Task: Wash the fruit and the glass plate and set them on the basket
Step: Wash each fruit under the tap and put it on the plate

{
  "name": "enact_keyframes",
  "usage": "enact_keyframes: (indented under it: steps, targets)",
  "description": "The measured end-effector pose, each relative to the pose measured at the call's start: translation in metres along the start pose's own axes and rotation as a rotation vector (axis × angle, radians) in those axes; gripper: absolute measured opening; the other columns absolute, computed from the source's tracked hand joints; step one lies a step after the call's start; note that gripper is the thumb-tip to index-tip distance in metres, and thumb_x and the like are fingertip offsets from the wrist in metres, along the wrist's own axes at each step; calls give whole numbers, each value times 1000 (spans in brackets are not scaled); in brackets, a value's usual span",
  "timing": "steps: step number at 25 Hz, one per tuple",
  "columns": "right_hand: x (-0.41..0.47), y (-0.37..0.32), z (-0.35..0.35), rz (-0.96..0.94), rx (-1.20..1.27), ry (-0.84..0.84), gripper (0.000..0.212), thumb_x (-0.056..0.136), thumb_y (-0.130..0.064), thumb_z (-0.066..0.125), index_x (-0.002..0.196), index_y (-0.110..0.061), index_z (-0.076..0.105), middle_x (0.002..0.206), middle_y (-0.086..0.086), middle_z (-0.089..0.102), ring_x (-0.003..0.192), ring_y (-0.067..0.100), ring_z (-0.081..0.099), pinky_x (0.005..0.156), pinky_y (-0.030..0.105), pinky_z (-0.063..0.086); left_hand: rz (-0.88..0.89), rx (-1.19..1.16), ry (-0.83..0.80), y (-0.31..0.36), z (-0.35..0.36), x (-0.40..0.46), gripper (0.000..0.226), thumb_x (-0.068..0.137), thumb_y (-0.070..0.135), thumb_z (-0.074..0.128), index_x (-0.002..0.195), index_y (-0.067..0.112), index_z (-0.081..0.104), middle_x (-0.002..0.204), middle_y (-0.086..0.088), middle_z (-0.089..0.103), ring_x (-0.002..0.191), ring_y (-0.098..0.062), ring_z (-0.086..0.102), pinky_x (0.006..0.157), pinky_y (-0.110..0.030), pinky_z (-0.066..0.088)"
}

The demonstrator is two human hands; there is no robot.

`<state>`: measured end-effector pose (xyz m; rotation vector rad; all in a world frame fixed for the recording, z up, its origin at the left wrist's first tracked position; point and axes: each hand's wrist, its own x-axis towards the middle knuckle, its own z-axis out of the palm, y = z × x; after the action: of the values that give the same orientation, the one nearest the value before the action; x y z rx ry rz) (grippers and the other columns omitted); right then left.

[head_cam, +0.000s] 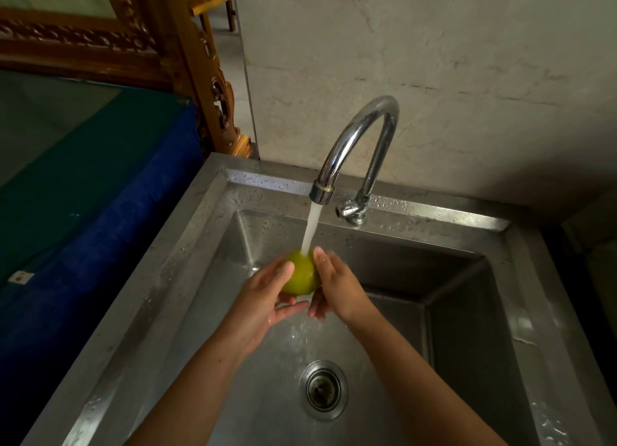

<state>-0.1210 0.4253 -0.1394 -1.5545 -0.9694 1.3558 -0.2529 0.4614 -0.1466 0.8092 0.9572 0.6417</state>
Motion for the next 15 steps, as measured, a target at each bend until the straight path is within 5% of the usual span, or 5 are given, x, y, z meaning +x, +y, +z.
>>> enact_keyframes:
  steps: [4,10,13,15]
  targets:
    - [-3,-2,-1,-70,112,-64,32,94,-30,44,122,-17,43,87,5,60,63,21,65,58,30,59,-49,100,98,12,4,7,23,87,40,54,99,22,63,81,-7,58,47,-5,56,52,-22,54]
    - [11,-15,-1,151,-302,83,50,91,-54,32,93,-9,53,61,6,59,31,11,51,33,18,40,-8,75,79,3,5,6,30,90,37,49,108,15,58,85,-13,61,51,-12,62,52,-26,55]
    - [13,-22,-10,209,-327,11,58,91,-57,23,76,-10,54,56,7,59,35,14,53,38,20,44,-79,-94,48,3,3,5,26,88,33,52,105,14,57,85,-13,60,48,-13,62,49,-26,55]
    - [22,-27,-25,198,-319,127,52,95,-44,27,88,-3,58,64,11,62,50,22,60,54,32,54,-171,-285,70,4,3,5,27,87,31,54,107,12,55,94,-16,59,49,-16,66,48,-27,56]
